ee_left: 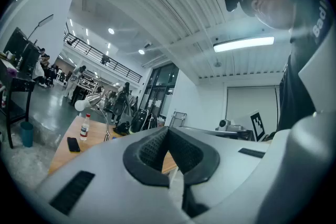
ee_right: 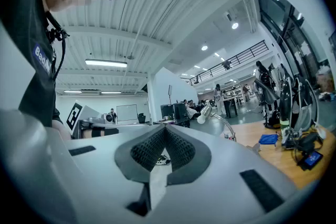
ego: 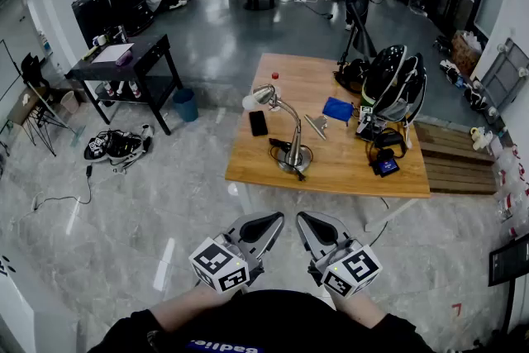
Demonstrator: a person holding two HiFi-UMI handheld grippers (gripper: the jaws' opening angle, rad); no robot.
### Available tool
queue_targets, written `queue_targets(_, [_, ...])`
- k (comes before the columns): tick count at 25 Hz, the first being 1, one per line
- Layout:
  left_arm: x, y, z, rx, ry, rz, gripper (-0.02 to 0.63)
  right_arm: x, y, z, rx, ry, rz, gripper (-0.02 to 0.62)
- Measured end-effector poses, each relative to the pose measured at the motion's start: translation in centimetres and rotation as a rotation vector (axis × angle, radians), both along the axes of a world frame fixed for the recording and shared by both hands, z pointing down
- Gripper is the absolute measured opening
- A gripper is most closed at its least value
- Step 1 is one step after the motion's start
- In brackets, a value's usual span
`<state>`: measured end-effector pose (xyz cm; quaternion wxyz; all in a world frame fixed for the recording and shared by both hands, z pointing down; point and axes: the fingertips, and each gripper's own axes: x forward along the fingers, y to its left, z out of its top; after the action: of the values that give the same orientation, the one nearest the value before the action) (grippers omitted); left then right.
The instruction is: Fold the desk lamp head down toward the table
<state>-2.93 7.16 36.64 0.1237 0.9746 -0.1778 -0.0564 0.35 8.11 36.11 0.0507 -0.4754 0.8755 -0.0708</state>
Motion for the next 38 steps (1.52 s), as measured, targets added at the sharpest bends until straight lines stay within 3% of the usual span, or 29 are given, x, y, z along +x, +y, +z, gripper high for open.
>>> queue_targets(15, [1.0, 0.1, 0.3, 0.0, -0.008, -0.004, -0.002, 0.8, -0.1, 0.1, 0.008, -0.021, -0.015, -0.003])
queue_targets(26, [4.2, -0.7, 0.2, 0.079, -0.085, -0.119, -0.002, 4.3, 0.3, 0.8, 0.012, -0.019, -0.104, -0.003])
queue_targets(32, [3.8, -3.5, 0.9, 0.114, -0.13, -0.185, -0.002, 4.8, -2.2, 2.6, -0.03, -0.026, -0.12, -0.003])
queue_targets(38, [3.2, -10.1, 1.3, 0.15, -0.138, -0.129, -0.002, 4.8, -8.8, 3.3, -0.076, 0.002, -0.046, -0.003])
